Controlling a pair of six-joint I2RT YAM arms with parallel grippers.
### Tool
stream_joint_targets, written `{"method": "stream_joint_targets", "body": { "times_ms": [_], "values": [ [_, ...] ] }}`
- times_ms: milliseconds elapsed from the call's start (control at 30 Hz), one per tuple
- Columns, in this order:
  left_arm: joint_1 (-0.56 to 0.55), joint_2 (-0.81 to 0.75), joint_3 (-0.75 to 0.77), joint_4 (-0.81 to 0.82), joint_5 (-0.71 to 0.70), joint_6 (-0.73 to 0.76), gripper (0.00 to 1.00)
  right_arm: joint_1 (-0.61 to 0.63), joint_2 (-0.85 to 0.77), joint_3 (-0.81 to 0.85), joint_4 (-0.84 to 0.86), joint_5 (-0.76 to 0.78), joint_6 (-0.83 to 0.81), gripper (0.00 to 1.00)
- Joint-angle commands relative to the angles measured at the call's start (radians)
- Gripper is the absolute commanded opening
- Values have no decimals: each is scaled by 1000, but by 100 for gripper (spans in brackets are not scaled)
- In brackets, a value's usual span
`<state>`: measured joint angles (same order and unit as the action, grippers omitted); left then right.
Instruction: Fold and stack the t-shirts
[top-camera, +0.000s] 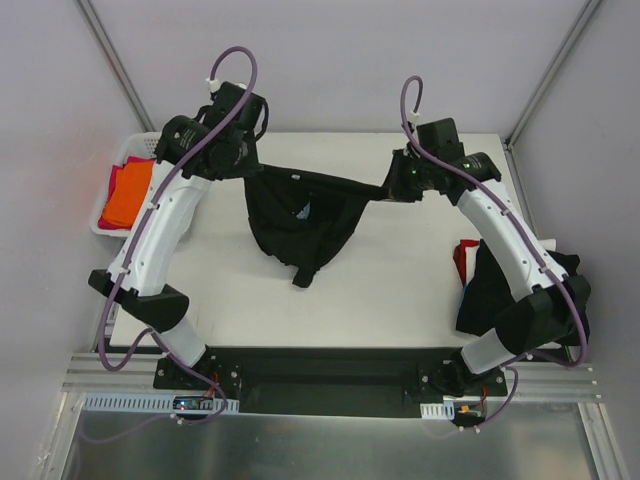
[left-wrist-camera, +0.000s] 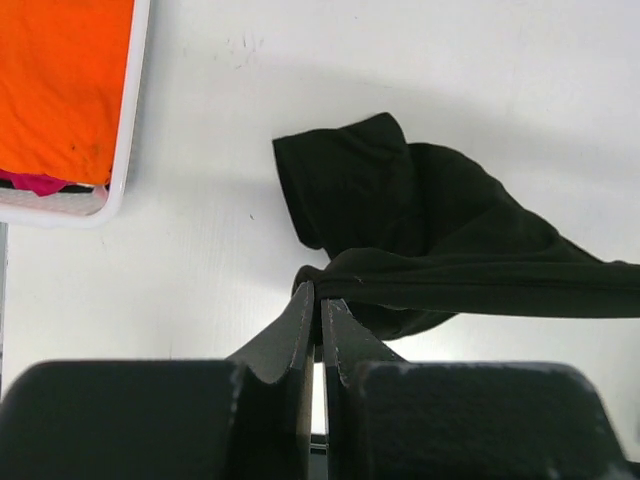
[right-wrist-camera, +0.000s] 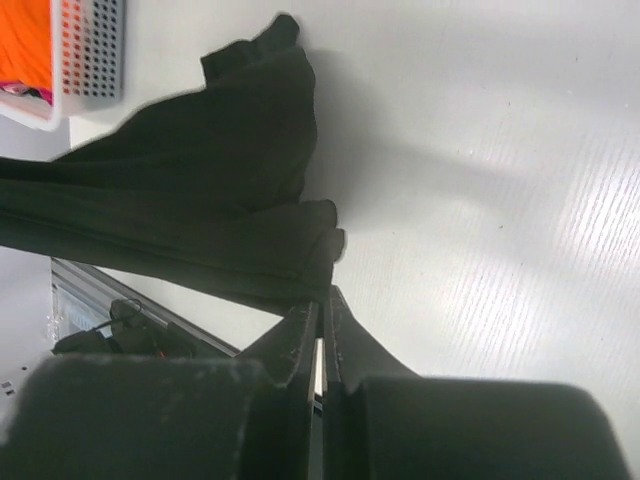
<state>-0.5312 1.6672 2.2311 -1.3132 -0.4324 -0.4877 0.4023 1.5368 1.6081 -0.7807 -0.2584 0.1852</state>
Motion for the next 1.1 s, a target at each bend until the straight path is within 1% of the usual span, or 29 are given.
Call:
{"method": "stream_joint_targets", "body": {
  "times_ms": [0,100,133,267,400,533,600,800,900,967,1033,1067],
  "values": [
    [10,-43,41,-70,-147,38,0,-51,-61,82,-44,93,-50,1],
    [10,-75,61,-44,-177,40,0,-60,-81,119,-71,100,-62,1],
    [10,-67,97,-47,-177,35,0,-63,-90,122,-80,108,-66,1],
    [10,-76,154,-35,-152,-11,0,-69,-142,118,-101,142,-69,1],
    [10,-141,115,0,-147,6,0,-74,-207,92,-115,191,-76,1],
    [10,-207,62,29,-111,0,0,-92,-274,67,-124,212,-76,1],
    [10,-216,62,29,-108,1,0,-99,-291,62,-127,215,-73,1],
    [10,-241,130,34,-117,53,0,-115,-343,69,-143,229,-72,1],
    [10,-297,121,81,-111,75,1,-115,-371,70,-147,238,-73,1],
    [11,-351,99,103,-105,81,4,-115,-386,67,-150,249,-73,1],
    [10,-398,82,121,-88,89,4,-118,-420,67,-150,251,-72,1],
    [11,-412,78,123,-86,96,4,-117,-435,72,-153,289,-72,1]
  ]
}}
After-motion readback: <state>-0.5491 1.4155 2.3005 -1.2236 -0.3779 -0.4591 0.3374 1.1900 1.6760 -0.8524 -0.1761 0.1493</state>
